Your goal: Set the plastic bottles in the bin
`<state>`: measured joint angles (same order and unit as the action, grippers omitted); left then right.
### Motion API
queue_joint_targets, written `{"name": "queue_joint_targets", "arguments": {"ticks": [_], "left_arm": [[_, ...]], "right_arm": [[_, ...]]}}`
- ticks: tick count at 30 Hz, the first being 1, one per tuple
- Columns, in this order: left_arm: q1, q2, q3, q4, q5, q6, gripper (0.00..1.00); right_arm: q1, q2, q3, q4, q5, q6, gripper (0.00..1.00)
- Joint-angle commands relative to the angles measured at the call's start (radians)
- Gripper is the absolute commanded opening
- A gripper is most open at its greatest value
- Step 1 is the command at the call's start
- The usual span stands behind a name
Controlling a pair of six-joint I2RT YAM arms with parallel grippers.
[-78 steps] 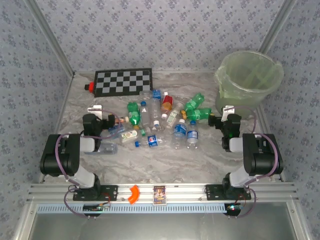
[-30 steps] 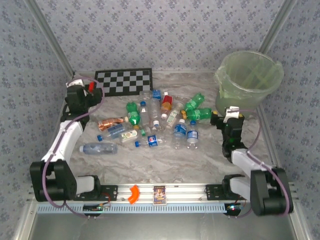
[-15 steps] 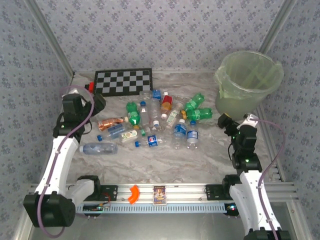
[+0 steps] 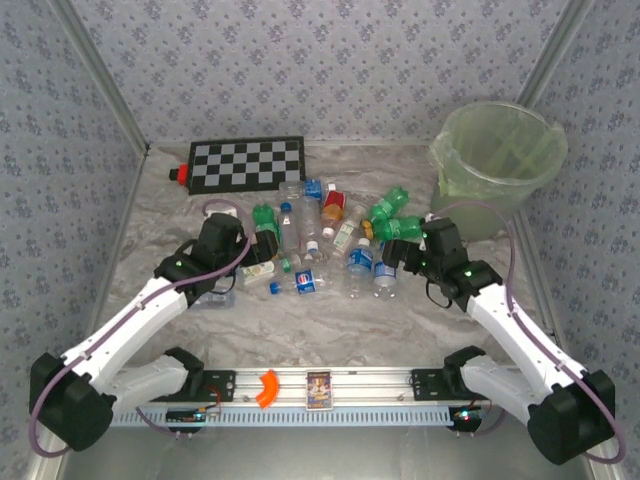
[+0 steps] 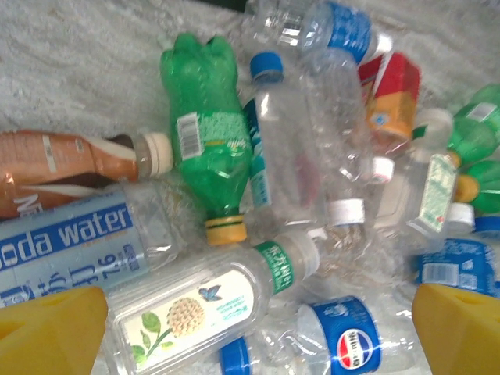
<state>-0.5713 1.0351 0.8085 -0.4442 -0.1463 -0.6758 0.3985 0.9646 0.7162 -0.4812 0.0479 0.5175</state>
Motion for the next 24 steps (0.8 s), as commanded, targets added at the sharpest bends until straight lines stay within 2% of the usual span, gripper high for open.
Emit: {"name": "queue_joint_targets", "arguments": {"ticks": [1,4,7,12,16,20,24], "left_arm": [[-0.018,0.001,0.016,-0.033,-0.053,-0.041,1.0],[-0.025,-0.017,-0.018,-0.018,-0.062,-0.049,1.0],[-0.066,-0.017,-0.001,-0.028,-0.048,0.003,1.0],[-0.128,-0.018,0.031,-0.072,-0.086,0.119,1.0],[-0.127,0.006,0.064,-0.166,-0.194,0.132,1.0],[-0.133,-0.01,0.052,-0.139,-0.132,0.155,1.0],[-0.147,-0.053,0.026,-0.1,-0.102,0.163,1.0]], "right_arm": [[0.011,0.023,0.035,-0.044,0.031,0.035,1.0],[0.013,0.058,0.057,-0.082,0.027,0.059,1.0],[0.014,0.113,0.066,-0.089,0.009,0.031,1.0],[0.03,0.229,0.098,-0.144,0.009,0.028,0.9],[0.073,0.291,0.131,-0.149,0.049,0.036,0.87],[0.075,0.368,0.166,-0.139,0.024,0.045,0.76],[0.074,0.44,0.178,-0.126,0.027,0.051,0.74]]}}
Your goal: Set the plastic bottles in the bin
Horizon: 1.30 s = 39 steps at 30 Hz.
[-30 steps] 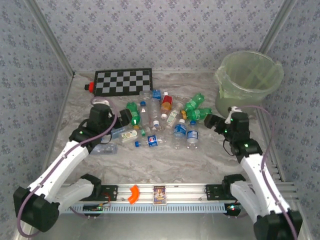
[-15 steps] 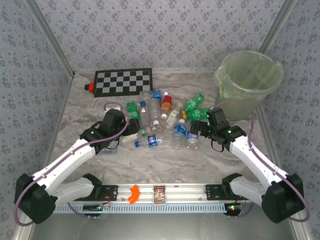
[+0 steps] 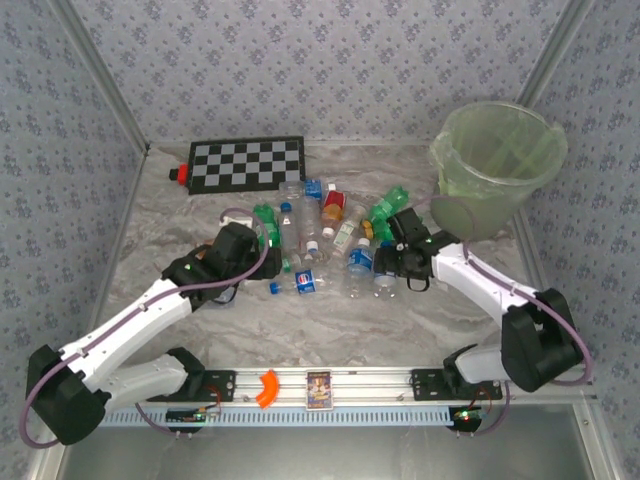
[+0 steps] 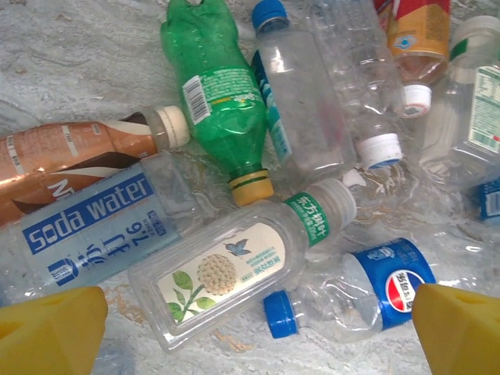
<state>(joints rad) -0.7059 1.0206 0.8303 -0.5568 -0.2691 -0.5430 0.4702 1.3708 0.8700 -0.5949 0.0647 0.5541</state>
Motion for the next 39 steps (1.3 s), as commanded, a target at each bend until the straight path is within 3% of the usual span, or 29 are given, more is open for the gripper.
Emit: {"name": "queue_joint_targets", "arguments": {"ticks": [1,21,24,26,32,39], "left_arm": [[-0.011,-0.051,0.001,0.016,0.026,0.031,1.0],[-0.011,-0.087,0.003,0.006,0.057,0.032,1.0],[-0.011,-0.097,0.004,0.009,0.063,0.034,1.0],[-0.012,-0.102,0.013,0.005,0.069,0.037,1.0],[-0.01,-0.134,0.039,0.009,0.106,0.02,1.0],[-0.012,-0.207,0.047,0.049,0.137,0.003,1.0]], "right_arm": [[0.002,0.048,0.024,-0.011,0.007,0.014,0.74],[-0.003,0.205,0.037,0.087,-0.046,0.006,0.68],[-0.004,0.208,0.038,0.087,-0.062,-0.002,0.54],[-0.005,0.2,0.038,0.084,-0.061,-0.002,0.51],[0.013,0.095,0.042,0.04,-0.006,0.012,0.5],[0.031,-0.148,0.062,-0.033,0.079,-0.019,0.49]]}}
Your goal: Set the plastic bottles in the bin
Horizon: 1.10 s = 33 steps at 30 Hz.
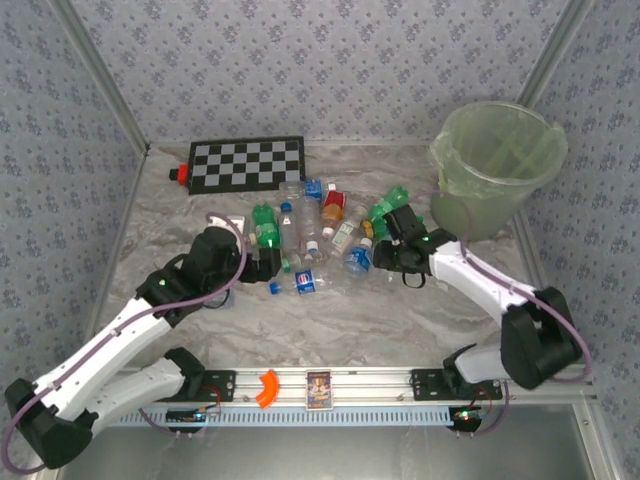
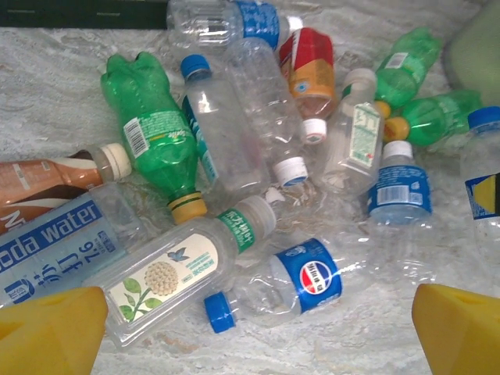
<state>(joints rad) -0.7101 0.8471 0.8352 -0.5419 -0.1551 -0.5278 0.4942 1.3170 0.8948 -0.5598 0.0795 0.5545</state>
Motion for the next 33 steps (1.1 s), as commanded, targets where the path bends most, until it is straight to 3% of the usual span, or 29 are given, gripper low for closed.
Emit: {"name": "queue_joint_targets", "arguments": {"ticks": [1,7,14,20,26,33], "left_arm": [[-0.008,-0.045,0.044,0.04,0.022,-0.016,1.0],[-0.007,-0.09,0.049,0.081,0.044,-0.058,1.0],[-0.007,-0.105,0.059,0.101,0.05,-0.061,1.0],[-0.008,-0.107,0.096,0.056,0.071,-0.061,1.0],[-0.007,-0.151,0.098,0.035,0.087,-0.07,1.0],[-0.006,-0.205,0.108,-0.013,0.086,-0.081,1.0]], "right_arm": [[0.008,-0.139,0.047,-0.079,0.076,-0.032,0.49],[-0.001,-0.352,0.159,-0.12,0.156,-0.137,0.48],[-0.041,-0.411,0.34,-0.068,0.302,-0.248,0.49],[-0.147,-0.361,0.469,0.03,0.344,-0.319,0.47],[-0.331,-0.254,0.527,0.151,0.283,-0.309,0.47],[-0.474,-0.114,0.565,0.255,0.247,-0.288,0.48]]}}
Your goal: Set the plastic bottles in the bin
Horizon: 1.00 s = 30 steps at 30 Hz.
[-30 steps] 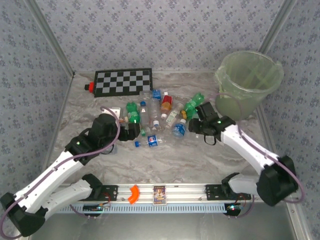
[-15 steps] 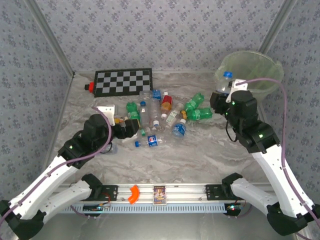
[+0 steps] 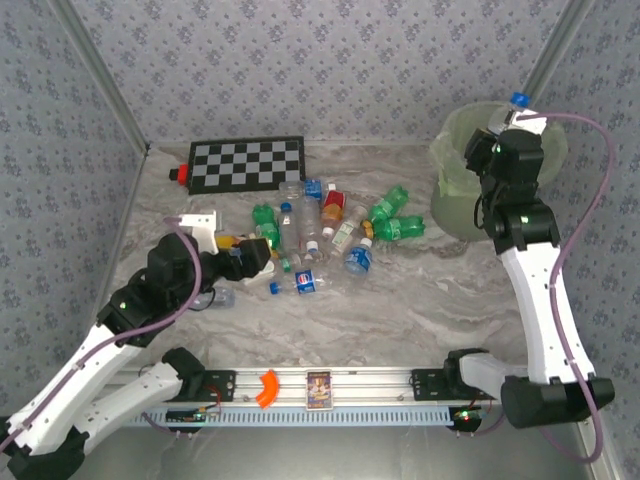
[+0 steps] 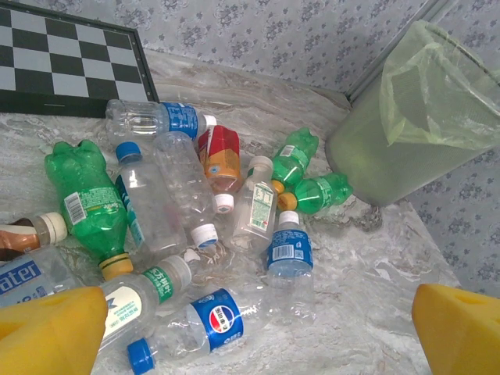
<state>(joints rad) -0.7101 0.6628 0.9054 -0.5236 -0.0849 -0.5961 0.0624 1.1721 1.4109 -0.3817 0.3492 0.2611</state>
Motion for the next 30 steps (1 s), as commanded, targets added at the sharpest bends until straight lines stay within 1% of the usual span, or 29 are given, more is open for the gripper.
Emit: {"name": "queue_joint_targets", "arguments": {"ticks": [1,7,10,13,19,26,28,30], "left_arm": [[-0.007,-0.027,0.04,-0.037,0.018,-0.017,1.0],[-0.008,-0.06,0.044,-0.067,0.019,-0.027,1.0],[-0.008,-0.068,0.052,-0.08,0.024,-0.028,1.0],[-0.007,-0.072,0.056,-0.09,0.022,-0.026,1.0],[-0.007,-0.066,0.059,-0.082,0.022,-0.024,1.0],[-0.007,-0.057,0.057,-0.075,0.024,-0.024,1.0],[-0.007,-0.055,0.056,-0.073,0.024,-0.026,1.0],[-0.008,-0.052,0.053,-0.071,0.023,-0.027,1.0]], "right_arm": [[-0.068,0.054,0.058,0.083,-0.043,0.013,0.48],[-0.162,0.178,0.12,0.073,-0.112,0.033,0.48],[-0.184,0.23,0.166,0.039,-0.15,0.027,0.49],[-0.194,0.27,0.2,0.008,-0.15,0.018,0.51],[-0.214,0.297,0.189,0.011,-0.165,0.034,0.51],[-0.213,0.305,0.183,0.006,-0.176,0.01,0.52],[-0.213,0.302,0.185,0.001,-0.183,0.003,0.54],[-0.214,0.302,0.193,-0.01,-0.194,-0.004,0.59]]}}
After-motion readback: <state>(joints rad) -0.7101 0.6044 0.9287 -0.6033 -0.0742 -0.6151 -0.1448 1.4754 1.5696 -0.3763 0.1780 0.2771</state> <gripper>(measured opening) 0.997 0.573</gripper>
